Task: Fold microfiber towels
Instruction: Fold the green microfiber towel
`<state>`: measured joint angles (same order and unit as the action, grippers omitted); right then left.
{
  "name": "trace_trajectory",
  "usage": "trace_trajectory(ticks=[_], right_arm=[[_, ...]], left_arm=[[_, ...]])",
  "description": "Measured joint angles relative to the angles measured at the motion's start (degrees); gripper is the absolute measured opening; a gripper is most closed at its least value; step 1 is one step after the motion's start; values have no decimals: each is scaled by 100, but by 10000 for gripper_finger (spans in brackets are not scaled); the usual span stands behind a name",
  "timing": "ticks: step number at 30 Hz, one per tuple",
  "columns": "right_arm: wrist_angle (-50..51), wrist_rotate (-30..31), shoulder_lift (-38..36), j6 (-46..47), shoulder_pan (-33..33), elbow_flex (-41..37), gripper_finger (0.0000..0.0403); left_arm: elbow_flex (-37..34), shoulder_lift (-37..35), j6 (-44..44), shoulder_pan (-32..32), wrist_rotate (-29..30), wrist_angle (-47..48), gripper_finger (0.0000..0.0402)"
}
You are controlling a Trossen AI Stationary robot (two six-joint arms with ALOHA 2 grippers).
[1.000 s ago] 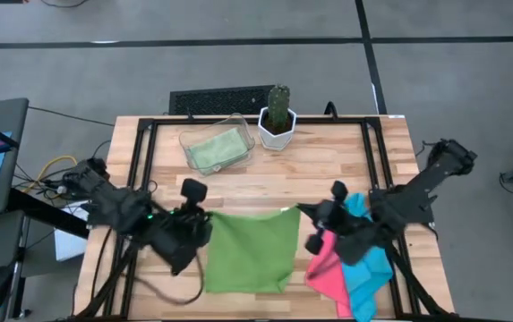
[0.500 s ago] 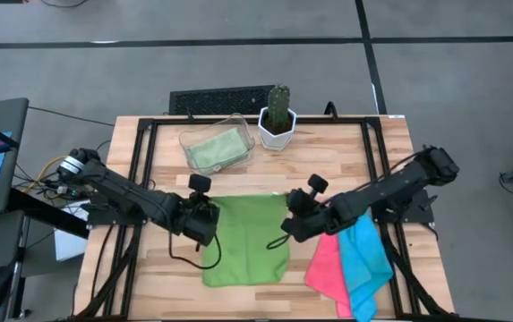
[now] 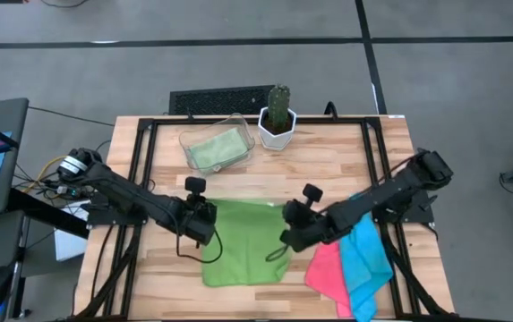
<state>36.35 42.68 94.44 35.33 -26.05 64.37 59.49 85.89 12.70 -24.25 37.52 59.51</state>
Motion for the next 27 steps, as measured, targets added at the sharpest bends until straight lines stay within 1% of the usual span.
trace_trajectory(ticks=[3,7,10,12,14,16,18,22,27], right_arm=[[-11,-148,-148,124,-314,1,3],[-66,-346,-141,364,-672,1,3],[-271,-428,52,531,-859,11,3],[-229,-444,121,598,-994,-16,3],[-549,-530,285,672,-1032,29,3],[-512,-652,426,694,-1131,-18,3],[-832,-712,582,692,-1193,9,3],[-893,-739,655,811,-1326,4,3],[-1109,-810,780,831,-1447,11,4]], left_arm=[[195,0,165,-240,-241,-130,3],[253,5,419,-538,-682,-613,3],[225,125,576,-722,-1053,-761,3],[218,236,675,-848,-1075,-752,3],[222,339,757,-959,-1069,-759,3],[220,445,802,-1041,-1077,-812,3],[223,534,866,-1137,-1184,-869,3],[231,591,1043,-1276,-1340,-1023,3],[226,611,1329,-1459,-1339,-1081,3]])
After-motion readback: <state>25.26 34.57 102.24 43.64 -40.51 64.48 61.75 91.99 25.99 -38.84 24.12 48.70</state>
